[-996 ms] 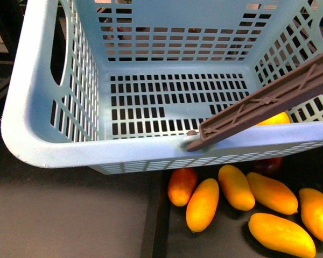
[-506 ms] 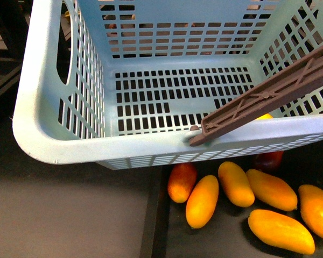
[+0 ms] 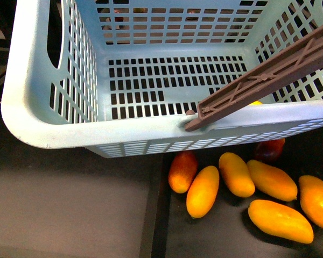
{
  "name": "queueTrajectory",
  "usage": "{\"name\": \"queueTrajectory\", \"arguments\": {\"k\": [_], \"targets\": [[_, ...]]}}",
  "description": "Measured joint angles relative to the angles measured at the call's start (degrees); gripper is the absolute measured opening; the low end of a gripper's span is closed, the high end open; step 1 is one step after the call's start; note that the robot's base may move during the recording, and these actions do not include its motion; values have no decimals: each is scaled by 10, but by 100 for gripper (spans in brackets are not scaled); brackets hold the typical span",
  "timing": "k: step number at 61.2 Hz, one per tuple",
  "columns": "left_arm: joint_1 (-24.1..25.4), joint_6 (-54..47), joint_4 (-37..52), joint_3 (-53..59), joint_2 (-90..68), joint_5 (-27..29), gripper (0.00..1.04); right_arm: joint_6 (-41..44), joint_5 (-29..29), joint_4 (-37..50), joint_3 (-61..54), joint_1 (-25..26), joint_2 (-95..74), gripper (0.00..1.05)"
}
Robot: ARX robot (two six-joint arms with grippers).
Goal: Pick lemon and mango into basket
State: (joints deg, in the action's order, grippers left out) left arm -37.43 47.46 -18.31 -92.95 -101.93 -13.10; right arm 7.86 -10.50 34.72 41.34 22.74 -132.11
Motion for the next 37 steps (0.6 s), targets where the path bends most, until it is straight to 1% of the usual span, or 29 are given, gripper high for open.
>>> {"name": "queueTrajectory", "arguments": {"k": [9, 24, 30, 37], "targets": [[0, 0, 0, 0, 0, -1, 4, -6, 7, -1, 24, -12, -28, 96], [0, 0, 0, 0, 0, -2, 4, -28, -16, 2, 56, -37, -63, 96], [0, 0, 0, 0, 0, 0, 4, -33, 6, 4, 70, -45, -80, 96], [0, 0, 0, 0, 0, 0, 4, -42, 14, 5, 78, -47, -101, 96]]}}
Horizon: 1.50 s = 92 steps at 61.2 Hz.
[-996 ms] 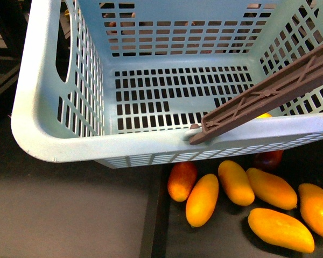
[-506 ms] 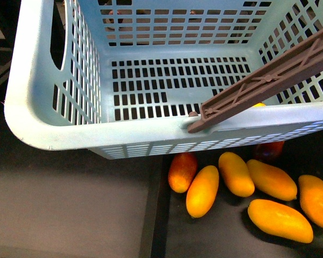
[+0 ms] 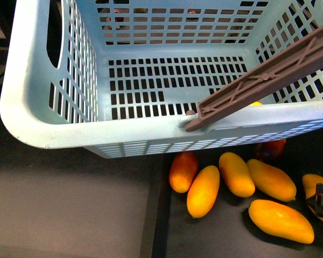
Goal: Pick lemon and mango into basket
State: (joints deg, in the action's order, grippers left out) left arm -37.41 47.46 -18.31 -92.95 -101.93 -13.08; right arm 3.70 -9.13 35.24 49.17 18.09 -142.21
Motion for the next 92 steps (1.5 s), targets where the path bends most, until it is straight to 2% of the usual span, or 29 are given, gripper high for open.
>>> {"name": "queueTrajectory", "arguments": {"k": [55, 71, 78, 92], "targets": [[0, 1, 0, 0, 0, -1, 4, -25, 5, 19, 40, 7, -27, 96], [0, 1, 0, 0, 0, -3, 4, -25, -3, 26, 40, 8, -26, 63], [0, 1, 0, 0, 0, 0, 4, -25, -6, 29, 39, 10, -24, 60], [0, 1, 0, 0, 0, -1, 4, -41, -43, 50, 13, 30, 54, 59]]}}
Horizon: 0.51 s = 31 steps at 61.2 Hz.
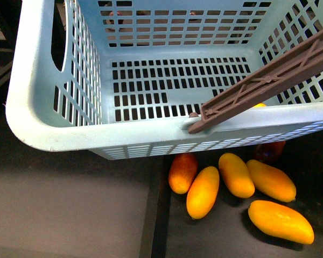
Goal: Pick lemon and mango into basket
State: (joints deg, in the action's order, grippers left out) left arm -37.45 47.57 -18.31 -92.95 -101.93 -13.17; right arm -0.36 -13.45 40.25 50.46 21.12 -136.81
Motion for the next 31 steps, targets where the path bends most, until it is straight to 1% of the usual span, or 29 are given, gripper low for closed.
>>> {"name": "queueTrajectory", "arguments": {"k": [5, 9, 14, 23, 31], "targets": [[0, 0, 0, 0, 0, -1, 4, -11, -41, 15, -15, 22, 70, 59], [0, 0, 0, 0, 0, -1, 4, -14, -46, 16, -17, 36, 117, 59], [0, 0, 0, 0, 0, -1, 4, -14, -69, 16, -22, 54, 163, 59], [0, 0, 0, 0, 0, 0, 4, -29, -129, 19, -37, 83, 256, 59], [0, 0, 0, 0, 0, 0, 4, -58, -188, 50, -62, 98, 354, 59]]}}
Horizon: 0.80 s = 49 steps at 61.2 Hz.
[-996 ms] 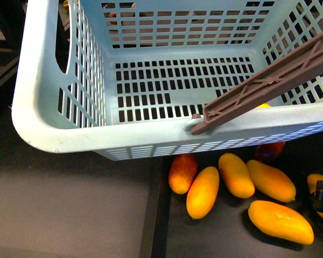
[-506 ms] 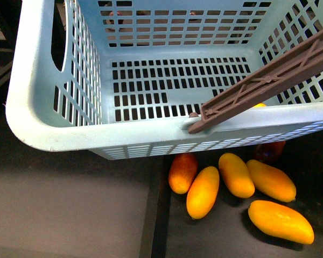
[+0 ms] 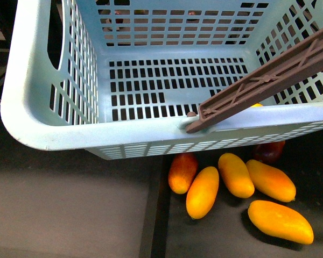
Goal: Pick lemon and mango into basket
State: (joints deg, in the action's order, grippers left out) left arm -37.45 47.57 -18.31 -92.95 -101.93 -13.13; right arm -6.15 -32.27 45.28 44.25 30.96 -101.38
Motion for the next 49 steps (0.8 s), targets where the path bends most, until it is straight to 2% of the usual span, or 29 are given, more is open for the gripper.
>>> {"name": "queueTrajectory", "arguments": {"k": [8, 20, 35, 49], "targets": [[0, 0, 0, 0, 0, -1, 4, -18, -50, 7, -33, -16, 98, 59], [0, 0, 0, 0, 0, -2, 4, -61, -93, 44, -94, -58, 202, 59], [0, 0, 0, 0, 0, 0, 4, -80, -58, 31, -119, -150, 277, 59], [0, 0, 0, 0, 0, -2, 4, -35, 31, -21, -101, -277, 260, 59]]}}
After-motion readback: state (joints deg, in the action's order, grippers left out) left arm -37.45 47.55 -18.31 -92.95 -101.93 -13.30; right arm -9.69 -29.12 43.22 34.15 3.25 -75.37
